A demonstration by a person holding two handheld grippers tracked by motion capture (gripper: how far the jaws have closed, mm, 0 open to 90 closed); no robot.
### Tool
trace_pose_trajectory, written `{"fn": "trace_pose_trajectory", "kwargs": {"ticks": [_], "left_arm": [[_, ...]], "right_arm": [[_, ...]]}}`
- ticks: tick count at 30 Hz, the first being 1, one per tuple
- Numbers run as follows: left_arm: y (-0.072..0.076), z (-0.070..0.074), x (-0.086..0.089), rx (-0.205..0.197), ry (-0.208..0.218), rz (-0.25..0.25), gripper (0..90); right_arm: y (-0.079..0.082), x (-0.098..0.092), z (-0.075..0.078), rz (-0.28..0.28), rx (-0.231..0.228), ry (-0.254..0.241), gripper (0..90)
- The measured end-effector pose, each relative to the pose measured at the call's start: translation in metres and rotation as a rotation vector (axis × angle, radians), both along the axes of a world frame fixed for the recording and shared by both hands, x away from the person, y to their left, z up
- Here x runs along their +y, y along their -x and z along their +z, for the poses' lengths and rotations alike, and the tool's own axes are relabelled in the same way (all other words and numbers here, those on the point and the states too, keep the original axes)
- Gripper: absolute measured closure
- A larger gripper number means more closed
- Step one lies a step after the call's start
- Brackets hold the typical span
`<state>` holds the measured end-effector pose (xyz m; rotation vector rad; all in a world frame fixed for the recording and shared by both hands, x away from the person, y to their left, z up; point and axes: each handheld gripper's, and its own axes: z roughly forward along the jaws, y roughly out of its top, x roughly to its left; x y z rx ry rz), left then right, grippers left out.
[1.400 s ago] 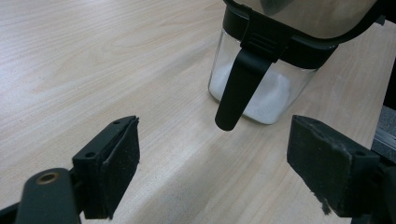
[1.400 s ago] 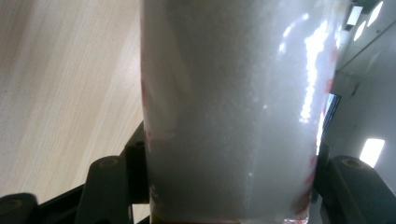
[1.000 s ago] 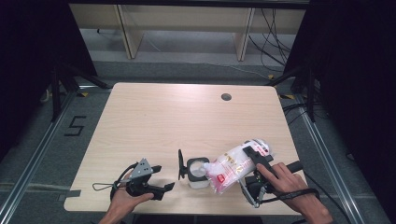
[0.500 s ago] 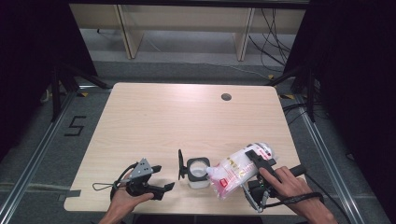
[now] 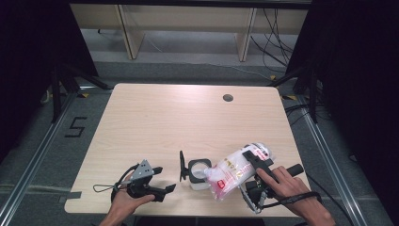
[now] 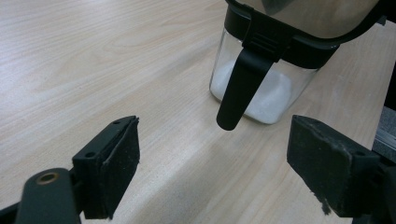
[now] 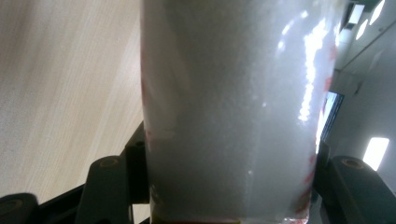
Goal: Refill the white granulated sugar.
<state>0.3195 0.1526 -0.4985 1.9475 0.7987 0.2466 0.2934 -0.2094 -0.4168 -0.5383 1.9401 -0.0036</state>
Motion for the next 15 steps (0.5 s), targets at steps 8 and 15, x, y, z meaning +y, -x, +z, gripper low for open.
{"fn": "trace_pose_trajectory", "kwargs": {"ticks": [8, 15], "left_arm": [[-0.0001, -0.0001, 0.0, 0.0, 0.0, 0.001, 16.7], [-0.0004, -0.0002, 0.0, -0.001, -0.001, 0.001, 16.7]], "right_arm": [[-0.005, -0.0012, 0.0011, -0.004, -0.009, -0.015, 41.4], [-0.0054, -0.0063, 0.0001, -0.018, -0.014, -0.014, 41.4]]}}
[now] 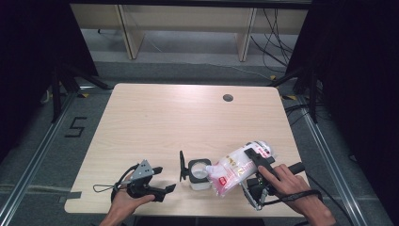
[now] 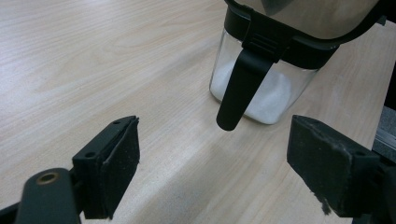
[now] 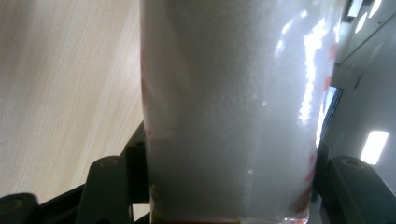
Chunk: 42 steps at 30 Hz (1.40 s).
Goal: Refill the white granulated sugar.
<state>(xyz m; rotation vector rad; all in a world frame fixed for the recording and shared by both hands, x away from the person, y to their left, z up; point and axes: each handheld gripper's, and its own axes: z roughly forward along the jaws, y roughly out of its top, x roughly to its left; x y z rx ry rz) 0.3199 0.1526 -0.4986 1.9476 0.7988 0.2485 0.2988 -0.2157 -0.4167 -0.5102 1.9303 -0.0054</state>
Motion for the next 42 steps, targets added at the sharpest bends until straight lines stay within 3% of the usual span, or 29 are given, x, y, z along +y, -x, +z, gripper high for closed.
{"fn": "trace_pose_trajectory", "kwargs": {"ticks": [1, 3, 6, 8, 10, 12, 16, 19, 22, 23, 24, 26, 29, 31, 36, 42], "left_arm": [[0.0, 0.0, 0.0, 0.0, -0.009, 0.005, 16.7], [0.001, -0.001, -0.001, 0.019, 0.008, 0.013, 16.7], [0.001, -0.001, -0.001, 0.013, 0.008, 0.009, 16.7], [0.0, -0.001, -0.001, 0.003, 0.002, 0.001, 16.7], [0.001, -0.001, -0.001, 0.013, 0.006, 0.007, 16.7], [0.0, 0.0, -0.001, 0.004, -0.002, -0.002, 16.6], [0.0, -0.002, -0.002, 0.014, 0.023, 0.02, 16.7], [0.0, -0.001, -0.001, 0.012, 0.015, 0.016, 16.7], [0.001, -0.001, -0.002, 0.013, 0.016, 0.022, 16.7], [0.001, -0.002, -0.002, 0.012, 0.021, 0.022, 16.7], [0.0, -0.001, -0.001, 0.014, 0.017, 0.015, 16.7], [0.001, -0.001, -0.001, 0.01, 0.016, 0.019, 16.7], [0.0, -0.001, -0.001, 0.016, 0.017, 0.022, 16.7], [0.001, -0.001, -0.001, 0.014, 0.018, 0.023, 16.7], [0.001, -0.001, -0.001, 0.017, 0.017, 0.022, 16.7], [0.001, -0.001, -0.001, 0.015, 0.007, 0.02, 16.7]], "right_arm": [[0.002, -0.003, -0.001, -0.028, 0.014, -0.016, 41.4], [0.003, -0.002, 0.002, -0.007, 0.004, 0.014, 41.5], [0.007, -0.003, 0.003, 0.0, 0.004, 0.028, 41.4], [0.01, -0.004, 0.001, -0.003, 0.018, -0.008, 41.5], [0.009, -0.003, 0.004, 0.024, 0.01, 0.031, 41.4], [0.011, -0.003, 0.001, -0.001, 0.02, 0.005, 41.4], [0.009, -0.001, -0.001, 0.006, 0.027, -0.01, 41.5], [0.009, 0.002, 0.001, 0.024, 0.013, 0.018, 41.5], [0.009, 0.002, 0.001, 0.006, 0.013, -0.014, 41.5], [0.007, 0.004, 0.003, 0.042, 0.003, 0.016, 41.5], [0.008, 0.003, 0.001, 0.011, 0.013, 0.012, 41.5], [0.007, 0.005, 0.001, 0.034, 0.007, 0.037, 41.5], [0.007, 0.006, 0.0, 0.02, 0.011, -0.001, 41.6], [0.006, 0.007, 0.0, 0.032, 0.008, 0.02, 41.6], [0.007, 0.006, -0.002, 0.01, 0.015, 0.005, 41.6], [0.005, 0.008, 0.0, 0.043, 0.007, 0.02, 41.7]]}}
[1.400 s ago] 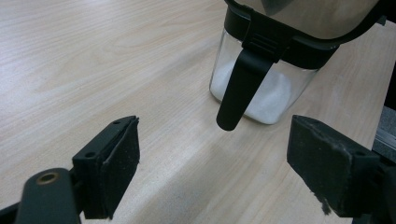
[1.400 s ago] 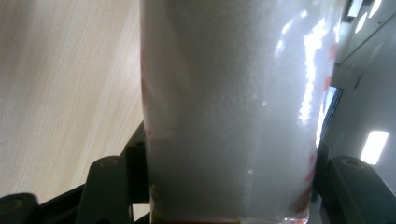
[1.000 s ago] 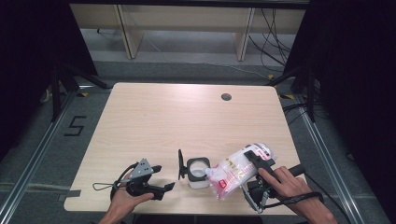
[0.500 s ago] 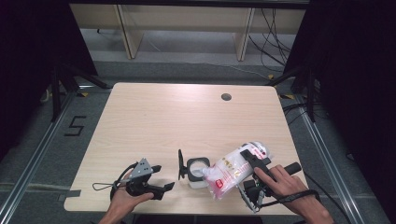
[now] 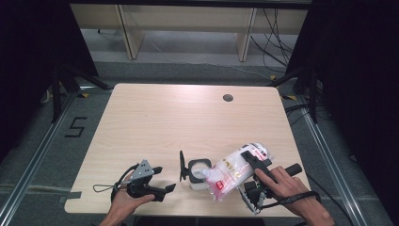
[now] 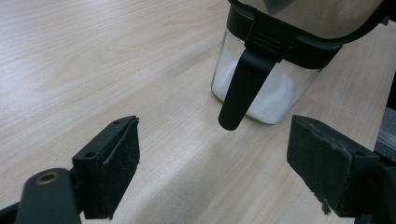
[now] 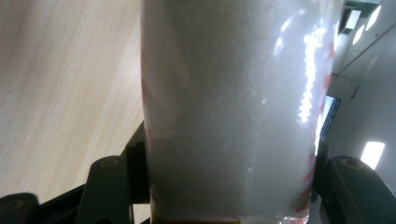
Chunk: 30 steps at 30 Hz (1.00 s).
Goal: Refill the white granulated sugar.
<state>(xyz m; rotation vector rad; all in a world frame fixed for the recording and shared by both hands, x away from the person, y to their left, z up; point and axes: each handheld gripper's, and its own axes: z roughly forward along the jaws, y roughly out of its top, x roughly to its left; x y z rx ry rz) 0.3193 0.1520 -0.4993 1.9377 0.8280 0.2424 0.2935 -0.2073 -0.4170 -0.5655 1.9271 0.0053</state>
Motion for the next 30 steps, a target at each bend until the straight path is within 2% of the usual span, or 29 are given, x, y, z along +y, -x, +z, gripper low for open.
{"fn": "trace_pose_trajectory", "kwargs": {"ticks": [1, 3, 4, 7, 9, 10, 11, 13, 14, 15, 16, 17, 18, 19, 21, 23, 24, 25, 26, 28, 29, 30], "left_arm": [[0.0, 0.0, 0.0, -0.003, 0.007, -0.001, 16.7], [0.0, 0.0, 0.0, 0.003, 0.0, -0.004, 16.7], [0.0, 0.0, 0.001, -0.002, -0.001, -0.005, 16.7], [0.0, 0.0, 0.001, 0.001, 0.002, -0.002, 16.7], [0.0, 0.0, 0.001, -0.001, 0.001, -0.004, 16.7], [0.0, 0.0, 0.001, -0.002, 0.001, -0.004, 16.7], [0.0, 0.0, 0.001, 0.001, 0.003, -0.003, 16.7], [0.0, 0.0, 0.0, 0.001, 0.001, -0.004, 16.7], [0.0, 0.0, 0.0, -0.001, -0.001, 0.0, 16.7], [0.0, 0.0, 0.0, 0.001, 0.001, -0.004, 16.7], [0.0, 0.0, 0.0, 0.001, 0.002, -0.004, 16.7], [0.0, 0.0, 0.001, 0.0, 0.002, -0.004, 16.7], [0.0, 0.0, 0.001, 0.002, 0.004, -0.002, 16.7], [0.0, 0.0, 0.001, 0.001, 0.002, -0.002, 16.7], [0.0, 0.0, 0.001, 0.003, 0.004, -0.001, 16.7], [0.0, 0.0, 0.0, 0.001, 0.001, -0.004, 16.7], [0.0, 0.0, 0.0, -0.001, -0.001, 0.0, 16.7], [0.0, 0.0, 0.0, -0.002, -0.001, 0.0, 16.7], [0.0, 0.0, 0.001, 0.003, 0.0, -0.004, 16.7], [0.0, 0.0, 0.001, 0.0, 0.002, -0.001, 16.7], [0.0, 0.0, 0.001, 0.002, 0.001, -0.002, 16.7], [0.0, 0.0, 0.001, 0.002, 0.003, -0.001, 16.7]], "right_arm": [[0.0, 0.001, 0.001, -0.003, 0.004, 0.013, 41.7], [0.001, 0.001, 0.0, -0.02, 0.005, 0.009, 41.7], [0.0, 0.001, -0.001, -0.025, 0.008, -0.017, 41.7], [-0.003, 0.001, 0.001, -0.006, -0.004, 0.001, 41.7], [-0.003, 0.0, -0.002, -0.04, 0.009, 0.001, 41.6], [-0.005, 0.001, -0.002, -0.006, -0.002, -0.008, 41.7], [-0.005, 0.0, -0.001, -0.02, 0.009, 0.0, 41.7], [-0.004, -0.002, -0.002, -0.04, 0.015, -0.038, 41.7], [-0.005, -0.002, 0.001, -0.023, 0.003, -0.012, 41.7], [-0.005, -0.003, 0.0, -0.038, 0.005, -0.018, 41.7], [-0.007, -0.004, 0.001, -0.007, -0.007, -0.016, 41.7], [-0.006, -0.005, 0.002, -0.047, 0.004, 0.005, 41.7], [-0.007, -0.006, 0.002, -0.038, 0.001, -0.003, 41.7], [-0.006, -0.007, 0.001, -0.067, 0.008, -0.018, 41.7], [-0.006, -0.008, 0.003, -0.038, -0.008, -0.012, 41.7], [-0.003, -0.01, 0.002, -0.073, 0.004, -0.018, 41.7], [-0.002, -0.01, 0.003, -0.058, 0.002, 0.005, 41.7], [-0.003, -0.011, 0.001, -0.04, -0.005, -0.01, 41.8], [-0.002, -0.01, 0.003, -0.034, -0.01, 0.011, 41.7], [0.0, -0.009, 0.005, -0.031, -0.012, 0.018, 41.8], [-0.001, -0.01, 0.003, -0.017, -0.018, -0.009, 41.7], [-0.001, -0.009, 0.006, -0.015, -0.018, 0.016, 41.7]]}}
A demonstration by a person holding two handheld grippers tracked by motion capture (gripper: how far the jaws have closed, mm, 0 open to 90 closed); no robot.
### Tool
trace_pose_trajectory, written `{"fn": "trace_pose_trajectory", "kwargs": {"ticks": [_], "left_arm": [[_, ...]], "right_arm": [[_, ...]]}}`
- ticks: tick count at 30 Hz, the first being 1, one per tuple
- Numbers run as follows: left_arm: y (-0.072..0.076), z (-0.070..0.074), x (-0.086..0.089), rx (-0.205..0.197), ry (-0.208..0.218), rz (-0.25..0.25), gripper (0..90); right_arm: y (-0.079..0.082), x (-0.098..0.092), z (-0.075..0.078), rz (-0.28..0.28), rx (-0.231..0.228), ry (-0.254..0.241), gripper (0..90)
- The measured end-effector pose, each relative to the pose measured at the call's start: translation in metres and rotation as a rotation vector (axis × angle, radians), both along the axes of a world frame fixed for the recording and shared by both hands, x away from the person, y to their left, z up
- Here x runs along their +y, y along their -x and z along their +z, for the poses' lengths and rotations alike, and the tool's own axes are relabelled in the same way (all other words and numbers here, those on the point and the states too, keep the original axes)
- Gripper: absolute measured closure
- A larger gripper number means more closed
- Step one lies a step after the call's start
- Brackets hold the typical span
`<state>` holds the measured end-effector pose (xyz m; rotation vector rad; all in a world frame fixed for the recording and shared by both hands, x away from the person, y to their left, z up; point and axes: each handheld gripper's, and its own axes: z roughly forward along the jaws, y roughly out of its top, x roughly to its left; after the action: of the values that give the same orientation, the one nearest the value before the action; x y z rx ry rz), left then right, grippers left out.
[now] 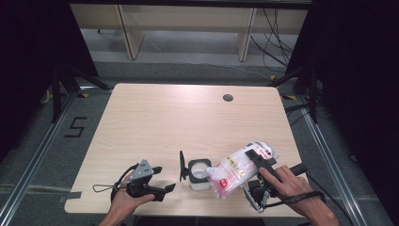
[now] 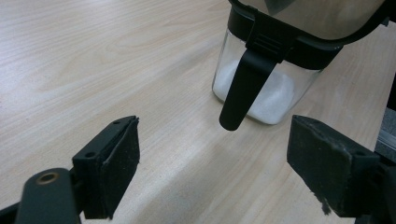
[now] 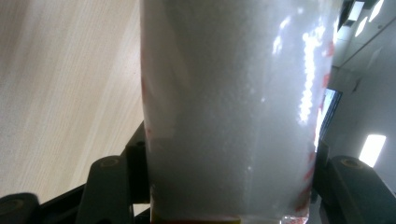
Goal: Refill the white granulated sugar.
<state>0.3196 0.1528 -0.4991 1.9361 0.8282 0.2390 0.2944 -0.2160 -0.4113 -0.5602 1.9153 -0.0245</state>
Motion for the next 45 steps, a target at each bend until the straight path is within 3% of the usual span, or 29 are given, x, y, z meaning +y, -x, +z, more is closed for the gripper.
{"fn": "trace_pose_trajectory", "kwargs": {"ticks": [2, 3, 5, 7, 8, 10, 13, 14, 15, 18, 19, 22, 23, 24, 25, 28, 34, 37, 38, 39, 40, 42, 43, 45], "left_arm": [[0.0, 0.0, 0.0, 0.0, -0.001, -0.002, 16.7], [0.0, 0.0, 0.0, -0.001, -0.001, -0.003, 16.7], [0.0, 0.0, 0.0, -0.001, -0.002, -0.002, 16.7], [0.0, 0.0, 0.0, 0.0, -0.002, -0.001, 16.7], [0.0, 0.0, 0.0, 0.0, -0.002, -0.001, 16.7], [0.0, 0.0, 0.0, 0.0, -0.001, 0.004, 16.7], [0.001, 0.001, 0.0, 0.0, -0.002, 0.006, 16.7], [0.0, 0.0, 0.0, 0.001, 0.0, 0.001, 16.7], [0.0, 0.001, 0.0, -0.001, 0.0, 0.002, 16.7], [0.0, 0.001, 0.001, -0.001, 0.001, 0.003, 16.7], [0.0, 0.001, 0.001, -0.004, -0.001, 0.001, 16.7], [0.0, 0.001, 0.001, 0.0, 0.0, 0.002, 16.7], [0.0, 0.001, 0.001, -0.001, -0.001, 0.001, 16.7], [0.0, 0.001, 0.001, -0.002, -0.002, 0.001, 16.7], [0.0, 0.001, 0.001, -0.005, -0.005, 0.003, 16.7], [0.0, 0.0, 0.0, 0.0, 0.002, 0.002, 16.7], [0.0, 0.0, 0.0, -0.001, -0.001, -0.001, 16.7], [0.0, 0.0, 0.0, 0.002, -0.001, 0.002, 16.7], [0.0, 0.0, 0.0, 0.002, 0.0, 0.002, 16.7], [0.0, 0.0, 0.0, 0.001, -0.001, 0.001, 16.7], [0.0, 0.0, 0.001, -0.006, -0.005, -0.004, 16.7], [0.0, 0.0, 0.0, 0.001, 0.0, 0.001, 16.7], [0.0, 0.0, 0.0, 0.002, -0.002, 0.001, 16.7], [0.001, 0.001, 0.0, 0.0, -0.003, 0.006, 16.7]], "right_arm": [[0.001, 0.001, -0.001, -0.011, 0.012, 0.0, 41.8], [0.004, 0.0, -0.004, -0.056, 0.025, -0.022, 41.8], [0.0, 0.002, -0.003, 0.025, -0.007, -0.003, 41.8], [0.002, 0.003, -0.003, -0.024, 0.015, -0.008, 41.8], [0.001, 0.004, -0.003, -0.002, 0.011, 0.008, 41.8], [0.002, 0.004, -0.006, -0.025, 0.031, -0.026, 41.8], [-0.001, 0.007, -0.004, 0.006, 0.019, -0.011, 41.8], [-0.001, 0.007, -0.005, 0.005, 0.019, -0.022, 41.8], [0.0, 0.006, -0.008, -0.029, 0.034, -0.048, 41.8], [-0.004, 0.008, -0.005, 0.0, 0.024, -0.016, 41.8], [-0.002, 0.006, -0.006, -0.037, 0.029, -0.054, 41.8], [-0.006, 0.006, -0.002, 0.0, 0.007, -0.016, 41.8], [-0.005, 0.003, -0.005, -0.039, 0.026, -0.053, 41.8], [-0.007, 0.003, -0.003, -0.008, 0.012, -0.026, 41.8], [-0.004, 0.002, -0.004, -0.043, 0.013, -0.029, 41.8], [-0.004, -0.001, -0.002, -0.032, 0.009, -0.003, 41.8], [0.0, -0.006, -0.002, -0.05, 0.016, -0.007, 41.8], [-0.001, -0.007, -0.006, -0.041, 0.013, -0.042, 41.9], [0.001, -0.007, -0.006, -0.061, 0.023, -0.052, 41.9], [-0.001, -0.005, -0.003, -0.022, 0.006, -0.019, 41.9], [0.001, -0.004, -0.002, -0.031, 0.005, -0.007, 41.9], [0.002, -0.004, -0.003, -0.022, 0.009, -0.01, 41.9], [0.005, -0.005, -0.005, -0.057, 0.026, -0.038, 41.9], [0.005, -0.004, -0.002, -0.03, 0.006, -0.016, 41.9]]}}
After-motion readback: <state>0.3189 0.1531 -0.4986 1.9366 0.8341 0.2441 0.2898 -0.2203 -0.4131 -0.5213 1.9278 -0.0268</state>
